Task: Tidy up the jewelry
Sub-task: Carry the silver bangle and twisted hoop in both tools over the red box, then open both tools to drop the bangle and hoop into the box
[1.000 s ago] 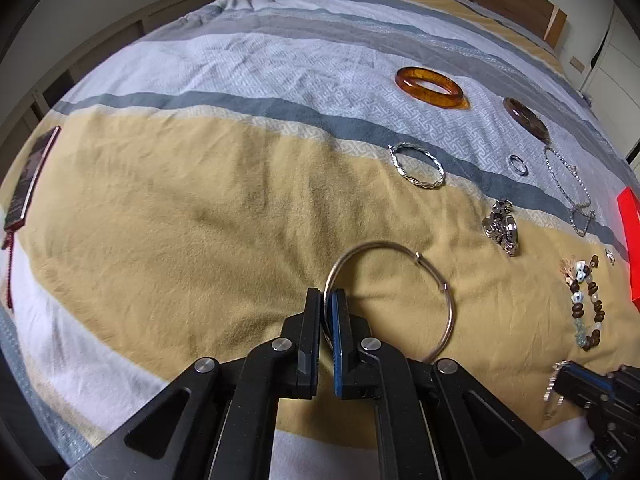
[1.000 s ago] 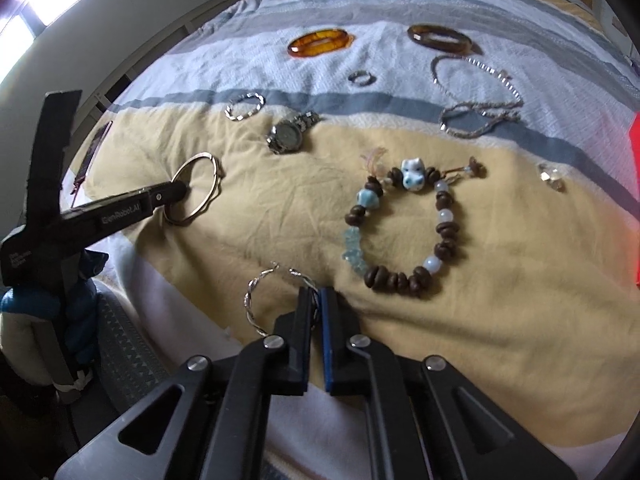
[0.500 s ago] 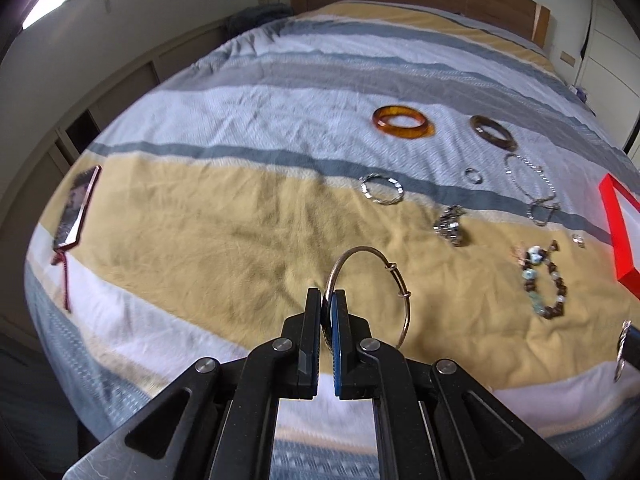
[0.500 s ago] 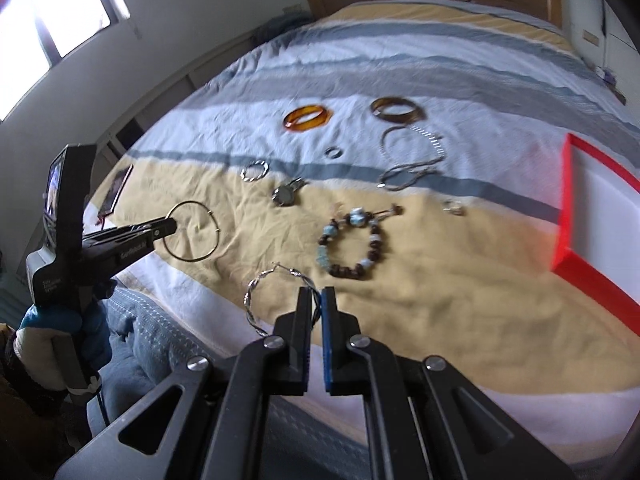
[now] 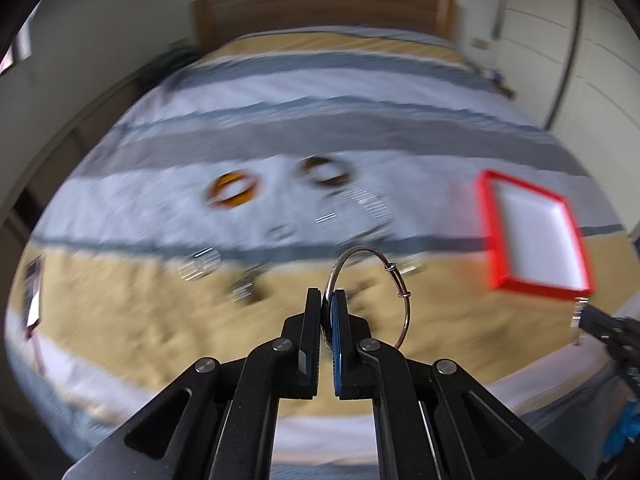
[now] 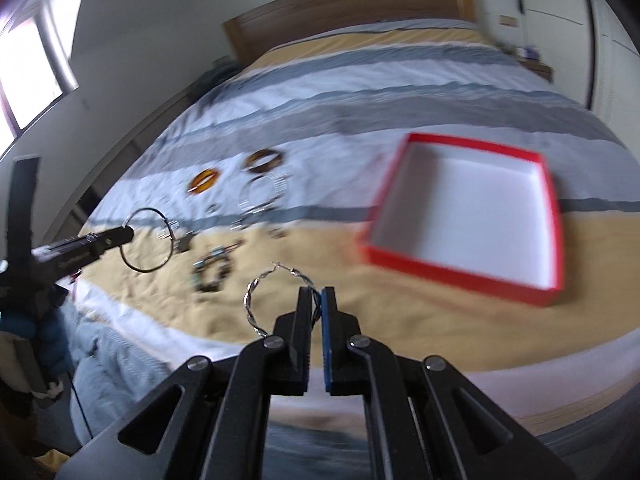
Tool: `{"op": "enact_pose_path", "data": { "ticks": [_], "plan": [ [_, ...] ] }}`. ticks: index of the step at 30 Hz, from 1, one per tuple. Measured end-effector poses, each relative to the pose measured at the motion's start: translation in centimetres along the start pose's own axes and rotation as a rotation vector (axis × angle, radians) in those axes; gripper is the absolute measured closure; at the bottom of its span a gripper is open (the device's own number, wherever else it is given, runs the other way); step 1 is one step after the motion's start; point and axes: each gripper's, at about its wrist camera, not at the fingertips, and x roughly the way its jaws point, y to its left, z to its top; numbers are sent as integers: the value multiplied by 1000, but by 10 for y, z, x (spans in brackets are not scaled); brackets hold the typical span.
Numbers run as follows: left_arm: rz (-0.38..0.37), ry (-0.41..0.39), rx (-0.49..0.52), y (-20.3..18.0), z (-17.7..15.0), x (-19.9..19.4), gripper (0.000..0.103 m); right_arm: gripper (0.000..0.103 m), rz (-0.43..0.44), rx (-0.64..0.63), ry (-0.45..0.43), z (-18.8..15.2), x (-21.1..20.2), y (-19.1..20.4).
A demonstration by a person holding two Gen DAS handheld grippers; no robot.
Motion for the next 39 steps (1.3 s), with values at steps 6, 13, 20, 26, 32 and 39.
{"op": "enact_pose_path", "data": {
  "ticks": [6, 13, 20, 26, 32, 39],
  "plan": [
    [-181, 5, 99, -106, 49, 32, 98, 99, -99, 22, -17, 34, -1, -76],
    [-261, 66, 205, -197, 70, 91, 99, 99, -166, 3, 4, 78, 36, -138],
    [-246, 170, 241, -226, 61, 154, 98, 99, -198, -32, 85, 97, 94, -165],
    [-197, 246, 239, -223, 45, 185, 99, 99, -216, -75, 157, 101, 132, -173],
    [-124, 259, 169, -215, 34, 189, 97, 99, -241, -131, 199, 99, 150, -170],
    [-65, 288, 67, -191, 19, 182, 96, 97, -227, -187, 202, 99, 159, -155]
  ]
}}
